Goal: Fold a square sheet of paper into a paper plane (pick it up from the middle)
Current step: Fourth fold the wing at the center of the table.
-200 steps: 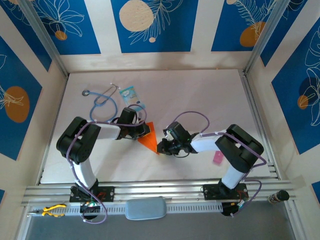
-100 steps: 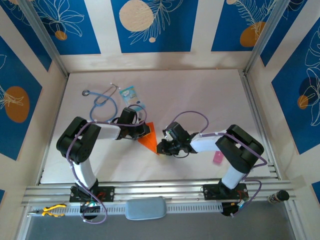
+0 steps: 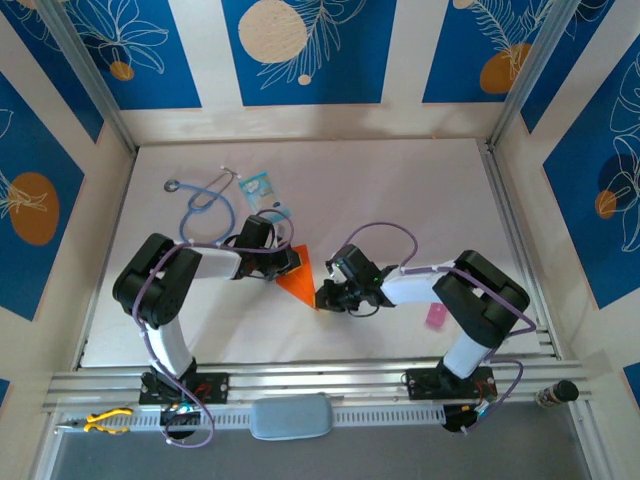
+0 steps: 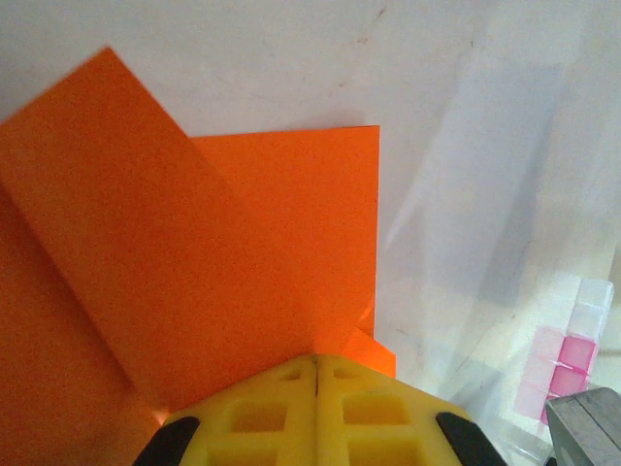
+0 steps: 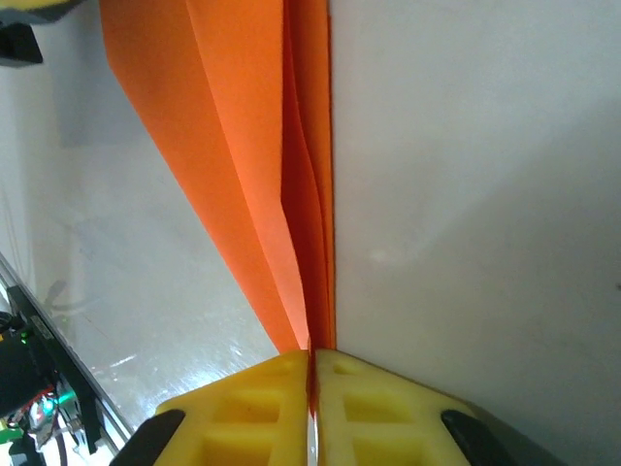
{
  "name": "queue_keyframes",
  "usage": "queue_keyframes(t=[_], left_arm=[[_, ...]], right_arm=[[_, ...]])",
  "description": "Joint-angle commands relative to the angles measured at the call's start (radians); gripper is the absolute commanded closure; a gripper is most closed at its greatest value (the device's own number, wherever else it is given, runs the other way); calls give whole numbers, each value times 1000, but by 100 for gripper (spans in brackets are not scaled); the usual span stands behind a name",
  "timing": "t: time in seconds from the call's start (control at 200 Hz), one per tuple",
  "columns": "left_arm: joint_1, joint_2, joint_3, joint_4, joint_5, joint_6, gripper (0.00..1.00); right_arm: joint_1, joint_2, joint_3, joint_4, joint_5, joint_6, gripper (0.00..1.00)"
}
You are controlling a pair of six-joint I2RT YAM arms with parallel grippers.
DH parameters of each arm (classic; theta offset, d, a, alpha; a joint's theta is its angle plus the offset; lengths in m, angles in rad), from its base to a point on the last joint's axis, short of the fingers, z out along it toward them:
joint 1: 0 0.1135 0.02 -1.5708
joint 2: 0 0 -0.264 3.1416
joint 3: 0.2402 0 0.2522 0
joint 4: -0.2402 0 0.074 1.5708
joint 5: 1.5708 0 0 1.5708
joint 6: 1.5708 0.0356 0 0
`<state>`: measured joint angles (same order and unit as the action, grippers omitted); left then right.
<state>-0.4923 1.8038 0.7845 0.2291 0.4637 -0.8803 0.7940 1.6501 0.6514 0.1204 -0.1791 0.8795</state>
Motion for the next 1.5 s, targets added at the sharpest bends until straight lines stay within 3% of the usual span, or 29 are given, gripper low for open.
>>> queue_keyframes(t=[0.0, 0.205, 0.63, 0.87, 1.031, 1.201, 1.496], left_arm=[[-8, 22, -14, -73, -40, 23, 100], [-8, 17, -16, -74, -45, 23, 100], [-8, 20, -19, -73, -46, 22, 100], [-7, 15, -21, -74, -46, 21, 100], [-8, 12, -22, -80, -48, 29, 100], [-8, 14, -24, -77, -46, 26, 100], [-8, 13, -21, -80, -48, 25, 100]], right_arm=[[13, -7, -26, -120, -10, -22, 94], [15, -23, -22, -128, 16, -17, 90], [23, -21, -12, -173, 21, -43, 93], [12, -108, 15, -213, 66, -43, 88], [-14, -147, 34, -143, 14, -28, 90], [-12, -51, 115, -67, -70, -8, 95], [-12, 102, 140, 0, -55, 47, 97]])
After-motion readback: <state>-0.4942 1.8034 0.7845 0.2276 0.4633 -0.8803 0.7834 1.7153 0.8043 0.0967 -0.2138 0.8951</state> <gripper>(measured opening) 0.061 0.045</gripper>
